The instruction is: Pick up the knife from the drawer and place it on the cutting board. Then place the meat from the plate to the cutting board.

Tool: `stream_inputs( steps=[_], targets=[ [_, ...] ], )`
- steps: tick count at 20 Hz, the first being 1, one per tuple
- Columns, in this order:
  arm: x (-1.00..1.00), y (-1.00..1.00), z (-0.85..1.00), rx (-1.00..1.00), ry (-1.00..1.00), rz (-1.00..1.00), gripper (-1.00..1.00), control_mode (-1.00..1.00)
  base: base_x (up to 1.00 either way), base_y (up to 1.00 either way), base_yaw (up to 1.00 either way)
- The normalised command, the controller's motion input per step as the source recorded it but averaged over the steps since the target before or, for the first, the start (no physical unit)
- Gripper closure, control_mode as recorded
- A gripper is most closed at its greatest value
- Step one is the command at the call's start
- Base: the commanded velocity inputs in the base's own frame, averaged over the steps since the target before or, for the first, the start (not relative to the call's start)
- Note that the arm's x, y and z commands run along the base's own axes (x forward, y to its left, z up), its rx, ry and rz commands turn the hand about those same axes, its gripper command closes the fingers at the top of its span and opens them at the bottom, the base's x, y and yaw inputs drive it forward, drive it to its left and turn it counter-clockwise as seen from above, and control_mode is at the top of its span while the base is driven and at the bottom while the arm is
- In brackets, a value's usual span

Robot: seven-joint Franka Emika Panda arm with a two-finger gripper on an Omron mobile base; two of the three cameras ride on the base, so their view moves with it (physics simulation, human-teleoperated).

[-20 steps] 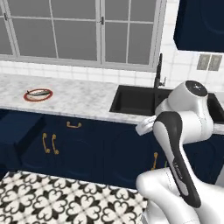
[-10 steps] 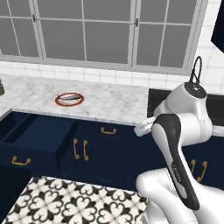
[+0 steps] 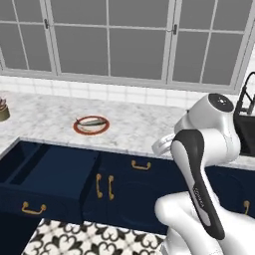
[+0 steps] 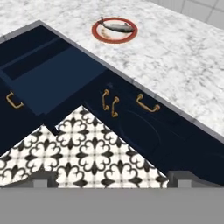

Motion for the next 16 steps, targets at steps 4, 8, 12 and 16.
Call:
stream_inputs(
  steps=[4,8,12,16],
  targets=[
    [0.0,0.0,0.0,0.0,0.0,0.0,-1.0,1.0,0.79,0.07,-0.04],
    [0.0,0.0,0.0,0.0,0.0,0.0,-1.0,1.0,0.15,0.62,-0.01],
    [0.0,0.0,0.0,0.0,0.0,0.0,-1.0,1.0,0.03,0.61,-0.01],
    [0.0,0.0,0.0,0.0,0.0,0.0,-1.0,1.0,0.34,0.27,-0.02]
  ],
)
